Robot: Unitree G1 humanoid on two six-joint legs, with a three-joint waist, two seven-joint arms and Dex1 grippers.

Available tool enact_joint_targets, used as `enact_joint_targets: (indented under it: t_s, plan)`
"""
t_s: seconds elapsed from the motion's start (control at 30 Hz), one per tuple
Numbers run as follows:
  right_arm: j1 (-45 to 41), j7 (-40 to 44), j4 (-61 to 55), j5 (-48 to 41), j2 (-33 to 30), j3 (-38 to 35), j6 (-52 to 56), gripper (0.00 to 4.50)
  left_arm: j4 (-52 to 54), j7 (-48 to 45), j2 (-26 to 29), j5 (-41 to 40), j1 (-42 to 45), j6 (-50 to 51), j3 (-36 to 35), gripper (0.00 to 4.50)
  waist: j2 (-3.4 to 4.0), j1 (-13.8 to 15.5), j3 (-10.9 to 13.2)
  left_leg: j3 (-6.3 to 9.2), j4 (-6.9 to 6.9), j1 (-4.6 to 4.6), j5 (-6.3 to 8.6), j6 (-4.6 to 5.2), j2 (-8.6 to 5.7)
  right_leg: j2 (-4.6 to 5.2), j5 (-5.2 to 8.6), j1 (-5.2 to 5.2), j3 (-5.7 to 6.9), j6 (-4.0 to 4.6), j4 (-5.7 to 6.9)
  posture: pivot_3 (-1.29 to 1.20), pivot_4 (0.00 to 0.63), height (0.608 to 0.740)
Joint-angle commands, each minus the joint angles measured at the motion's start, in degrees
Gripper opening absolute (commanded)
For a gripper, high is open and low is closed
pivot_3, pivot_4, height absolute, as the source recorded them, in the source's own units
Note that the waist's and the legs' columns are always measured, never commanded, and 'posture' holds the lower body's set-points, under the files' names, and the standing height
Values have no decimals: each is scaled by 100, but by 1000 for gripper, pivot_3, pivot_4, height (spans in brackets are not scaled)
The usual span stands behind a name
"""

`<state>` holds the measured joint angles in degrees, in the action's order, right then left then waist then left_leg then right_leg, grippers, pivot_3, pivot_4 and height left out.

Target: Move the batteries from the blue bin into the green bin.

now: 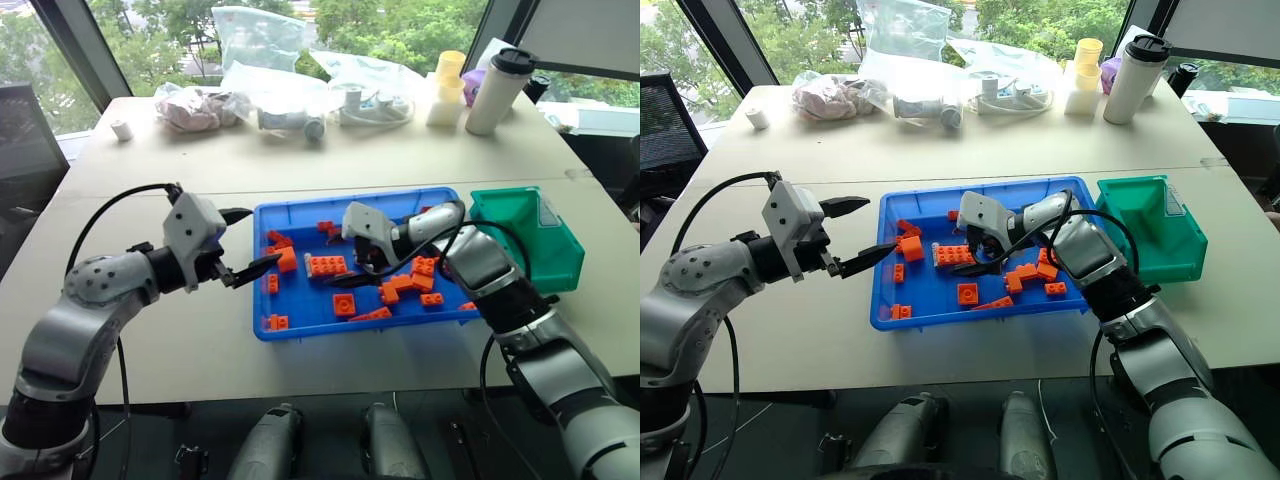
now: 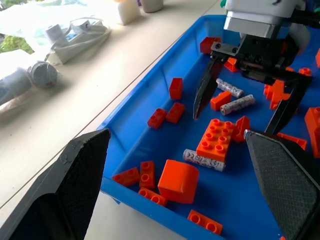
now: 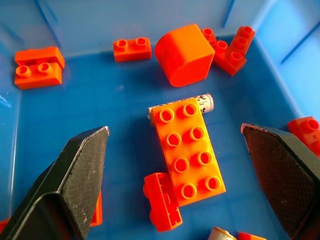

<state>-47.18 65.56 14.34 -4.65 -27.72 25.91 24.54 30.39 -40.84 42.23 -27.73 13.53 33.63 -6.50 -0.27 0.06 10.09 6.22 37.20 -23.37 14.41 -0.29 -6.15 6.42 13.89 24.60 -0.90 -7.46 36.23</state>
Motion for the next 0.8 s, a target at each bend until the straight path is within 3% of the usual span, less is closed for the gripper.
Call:
enact_joint_targets:
  t_s: [0.03, 0.1, 0.2, 0.37, 0.53, 0.63, 0.8]
  plan:
    - [-245, -51, 269, 198, 166, -6, -246, 4391, 279, 72, 53, -37, -43, -9, -193, 4500, 0, -15, 0, 0, 0, 0, 0, -1, 0, 0, 0, 0, 0, 0, 0, 0, 150, 740]
    - [-279, -64, 417, 272, 249, -28, -313, 4391, 302, 91, 50, -34, -68, -9, -189, 4500, 0, -29, 0, 0, 0, 0, 0, -1, 0, 0, 0, 0, 0, 0, 0, 0, 150, 740]
    - [-344, -75, 565, 330, 352, -73, -362, 3621, 312, 111, 53, -7, -100, -26, -180, 4500, 0, -82, 0, 2, -2, 0, -1, -2, 0, -1, 0, 0, 0, 0, 1, 0, 150, 740]
    - [-421, -14, 488, 343, 275, -208, -360, 1056, 282, 136, 40, 19, -86, -76, -137, 4500, 0, -96, 0, 3, -6, 0, -3, -6, 1, -4, 0, 6, 0, 0, 4, 0, 150, 740]
    - [-493, -42, 297, 251, 181, -497, -233, 1059, 286, 145, 25, 23, -87, -91, -120, 4500, 0, -85, 0, 3, -6, 0, -3, -6, 1, -3, 0, 5, -1, 0, 3, 0, 150, 740]
    - [-547, -102, 81, 233, -370, -992, -165, 1059, 290, 63, 16, -71, -89, -99, -118, 4500, 3, -54, 1, 3, -5, -1, -3, -6, 0, -2, 0, 5, -1, 0, 3, 0, 150, 740]
    - [-322, -152, 125, 424, -1000, -1190, -347, 1059, 263, -86, 50, -213, -61, -99, -163, 4500, 1, -71, 1, 3, -6, -1, -2, -4, -1, 0, 0, 0, 0, 0, -2, 0, 150, 740]
